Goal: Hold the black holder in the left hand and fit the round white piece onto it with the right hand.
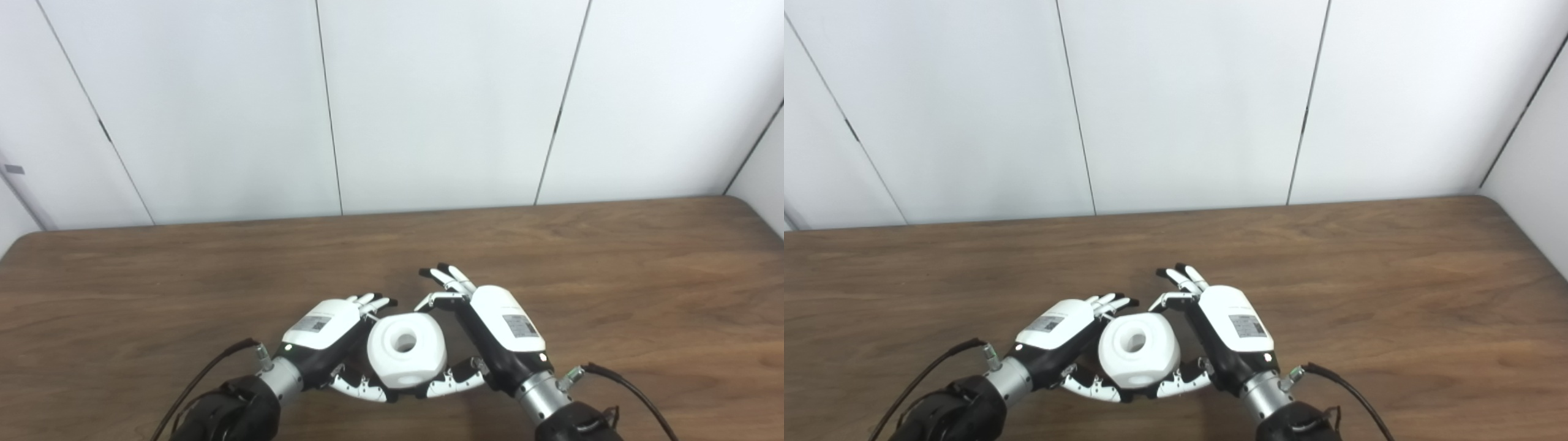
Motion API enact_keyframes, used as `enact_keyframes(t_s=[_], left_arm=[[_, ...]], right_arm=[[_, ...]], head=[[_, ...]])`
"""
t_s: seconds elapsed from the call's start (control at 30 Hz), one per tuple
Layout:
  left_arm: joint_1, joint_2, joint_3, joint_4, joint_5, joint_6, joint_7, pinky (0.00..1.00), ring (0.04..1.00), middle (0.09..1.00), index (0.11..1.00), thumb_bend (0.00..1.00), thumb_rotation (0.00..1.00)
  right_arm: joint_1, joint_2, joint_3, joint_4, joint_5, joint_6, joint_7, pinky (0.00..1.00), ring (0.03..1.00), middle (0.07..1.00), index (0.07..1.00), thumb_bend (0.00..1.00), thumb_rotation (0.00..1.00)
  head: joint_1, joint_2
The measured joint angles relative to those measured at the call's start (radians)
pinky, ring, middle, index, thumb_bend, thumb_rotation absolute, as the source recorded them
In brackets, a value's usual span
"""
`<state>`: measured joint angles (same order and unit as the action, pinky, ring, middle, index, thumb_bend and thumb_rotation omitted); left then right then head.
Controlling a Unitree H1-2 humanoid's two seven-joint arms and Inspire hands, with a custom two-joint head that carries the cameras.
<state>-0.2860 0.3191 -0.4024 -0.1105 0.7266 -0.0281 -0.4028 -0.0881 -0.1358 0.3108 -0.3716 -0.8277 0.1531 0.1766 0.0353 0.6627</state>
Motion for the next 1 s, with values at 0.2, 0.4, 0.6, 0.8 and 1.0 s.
enact_keyframes(t_s=[0.2, 0.4, 0.6, 0.8, 1.0], left_arm=[[0.002, 0.003, 0.0, -0.008, -0.007, 0.002, -0.007, 1.0, 1.0, 0.973, 0.481, 0.52, 0.05], [0.003, 0.004, 0.0, -0.009, -0.009, 0.004, -0.009, 1.0, 1.0, 0.969, 0.481, 0.52, 0.05], [0.004, 0.004, 0.0, -0.011, -0.009, 0.007, -0.011, 1.0, 1.0, 0.966, 0.481, 0.52, 0.05], [0.004, 0.004, 0.0, -0.012, -0.009, 0.008, -0.012, 1.0, 1.0, 0.969, 0.481, 0.52, 0.05], [0.004, 0.004, 0.0, -0.012, -0.01, 0.007, -0.012, 1.0, 1.0, 0.969, 0.481, 0.52, 0.05]], right_arm=[[0.007, 0.005, -0.023, 0.013, 0.057, 0.009, 0.017, 0.83, 0.943, 0.906, 0.48, 0.51, 0.13], [0.009, 0.009, -0.034, 0.02, 0.089, 0.034, 0.023, 0.81, 0.939, 0.907, 0.48, 0.51, 0.14], [0.009, 0.008, -0.035, 0.023, 0.1, 0.037, 0.023, 0.82, 0.943, 0.91, 0.48, 0.51, 0.13], [0.009, 0.005, -0.036, 0.023, 0.101, 0.037, 0.023, 0.83, 0.948, 0.911, 0.48, 0.51, 0.13], [0.01, 0.003, -0.035, 0.023, 0.099, 0.036, 0.019, 0.84, 0.953, 0.911, 0.48, 0.51, 0.14]], head=[[-0.003, 0.005], [-0.002, 0.006], [-0.002, 0.011], [0.002, 0.014], [0.0, 0.014]])
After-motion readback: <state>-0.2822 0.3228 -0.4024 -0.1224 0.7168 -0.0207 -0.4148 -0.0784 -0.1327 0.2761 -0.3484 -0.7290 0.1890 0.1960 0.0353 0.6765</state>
